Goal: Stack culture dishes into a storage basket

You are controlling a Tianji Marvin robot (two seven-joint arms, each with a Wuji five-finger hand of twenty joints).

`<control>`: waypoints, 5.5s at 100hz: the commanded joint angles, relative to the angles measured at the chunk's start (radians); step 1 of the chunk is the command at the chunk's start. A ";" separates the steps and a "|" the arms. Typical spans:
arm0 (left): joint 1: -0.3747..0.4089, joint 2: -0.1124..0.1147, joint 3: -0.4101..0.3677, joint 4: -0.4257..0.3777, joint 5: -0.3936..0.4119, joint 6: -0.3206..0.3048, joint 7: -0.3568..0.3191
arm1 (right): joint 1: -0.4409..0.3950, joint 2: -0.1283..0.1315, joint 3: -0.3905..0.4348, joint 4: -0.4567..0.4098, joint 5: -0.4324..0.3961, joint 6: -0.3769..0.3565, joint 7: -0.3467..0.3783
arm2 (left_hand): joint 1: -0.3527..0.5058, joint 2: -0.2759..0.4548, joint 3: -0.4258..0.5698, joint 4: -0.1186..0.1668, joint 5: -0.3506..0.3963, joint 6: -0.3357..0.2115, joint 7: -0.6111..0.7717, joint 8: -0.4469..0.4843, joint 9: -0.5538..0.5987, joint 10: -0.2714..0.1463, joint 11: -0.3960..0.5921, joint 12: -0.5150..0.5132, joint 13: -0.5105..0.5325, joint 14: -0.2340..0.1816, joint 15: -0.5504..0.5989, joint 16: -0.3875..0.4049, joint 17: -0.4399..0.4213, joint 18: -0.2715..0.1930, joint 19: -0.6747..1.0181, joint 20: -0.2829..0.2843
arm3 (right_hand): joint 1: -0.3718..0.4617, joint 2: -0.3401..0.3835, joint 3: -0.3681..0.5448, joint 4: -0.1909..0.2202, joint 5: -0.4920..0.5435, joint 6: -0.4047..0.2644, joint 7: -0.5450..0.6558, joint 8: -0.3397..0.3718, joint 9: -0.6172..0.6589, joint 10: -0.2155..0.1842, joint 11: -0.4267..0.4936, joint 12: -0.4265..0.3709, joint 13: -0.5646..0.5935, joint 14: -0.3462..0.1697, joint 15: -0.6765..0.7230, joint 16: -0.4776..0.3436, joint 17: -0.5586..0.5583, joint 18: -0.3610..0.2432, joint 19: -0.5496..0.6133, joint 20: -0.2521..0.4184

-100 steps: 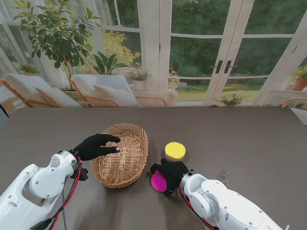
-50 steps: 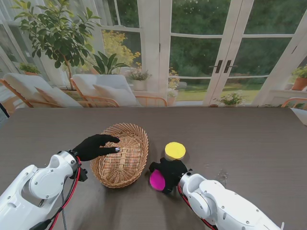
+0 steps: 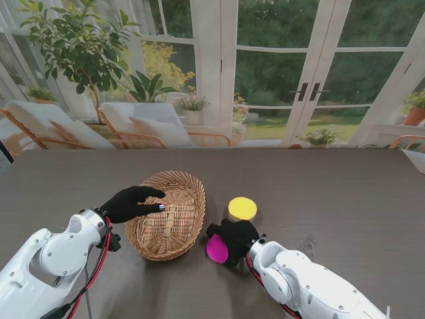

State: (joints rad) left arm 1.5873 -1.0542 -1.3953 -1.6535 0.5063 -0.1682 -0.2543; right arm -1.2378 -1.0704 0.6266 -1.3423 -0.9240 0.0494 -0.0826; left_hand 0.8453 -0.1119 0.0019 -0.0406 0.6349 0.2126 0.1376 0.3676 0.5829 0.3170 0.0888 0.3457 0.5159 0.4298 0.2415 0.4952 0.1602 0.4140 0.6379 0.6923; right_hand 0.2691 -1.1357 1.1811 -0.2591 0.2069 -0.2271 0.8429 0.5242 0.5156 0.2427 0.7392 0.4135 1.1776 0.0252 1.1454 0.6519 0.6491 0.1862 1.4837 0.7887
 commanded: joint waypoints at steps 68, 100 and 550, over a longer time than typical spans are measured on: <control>0.008 0.000 -0.007 -0.008 -0.006 0.005 -0.022 | -0.040 0.003 0.006 0.050 -0.001 -0.026 0.023 | 0.027 0.055 -0.017 0.030 0.005 0.003 0.004 0.004 -0.005 0.006 -0.008 -0.014 -0.012 0.019 -0.015 -0.006 -0.008 0.014 0.025 0.012 | 0.135 0.134 0.192 0.101 0.235 -0.049 0.150 -0.006 0.266 -0.073 0.058 0.038 0.129 -0.073 -0.014 0.024 0.354 0.040 0.031 -0.032; 0.009 0.000 -0.009 -0.009 -0.008 0.006 -0.022 | -0.094 0.005 0.089 -0.022 0.024 -0.032 0.072 | 0.027 0.055 -0.017 0.030 0.008 0.003 0.006 0.005 -0.005 0.008 -0.008 -0.014 -0.012 0.018 -0.015 -0.006 -0.010 0.015 0.024 0.012 | 0.135 0.144 0.185 0.101 0.240 -0.046 0.150 -0.012 0.251 -0.071 0.056 0.046 0.124 -0.067 -0.018 0.029 0.352 0.043 0.030 -0.032; -0.012 0.007 0.008 0.008 -0.021 0.043 -0.071 | 0.142 -0.009 0.115 -0.008 0.077 0.154 0.247 | 0.029 0.059 -0.016 0.030 0.009 0.010 0.005 0.005 0.004 0.017 -0.006 -0.013 -0.011 0.018 -0.014 -0.004 -0.010 0.012 0.025 0.014 | -0.206 0.333 -0.100 0.048 -0.104 0.032 -0.228 -0.158 -0.280 -0.067 -0.255 -0.158 -0.708 0.307 -1.034 -0.450 -0.430 0.330 -0.908 -0.386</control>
State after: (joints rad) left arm 1.5741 -1.0472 -1.3859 -1.6459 0.4889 -0.1252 -0.3062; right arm -1.1004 -1.0789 0.7539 -1.3443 -0.8430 0.2069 0.1504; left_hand 0.8456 -0.0899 0.0013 -0.0406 0.6359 0.2133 0.1376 0.3685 0.5829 0.3254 0.0888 0.3457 0.5159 0.4298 0.2415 0.4952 0.1602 0.4140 0.6384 0.6923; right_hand 0.1178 -0.7813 1.1347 -0.2053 0.1360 -0.2073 0.6395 0.3882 0.2610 0.1471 0.5157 0.2768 0.5231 0.3063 0.1402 0.2222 0.6320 0.4502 0.6293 0.4507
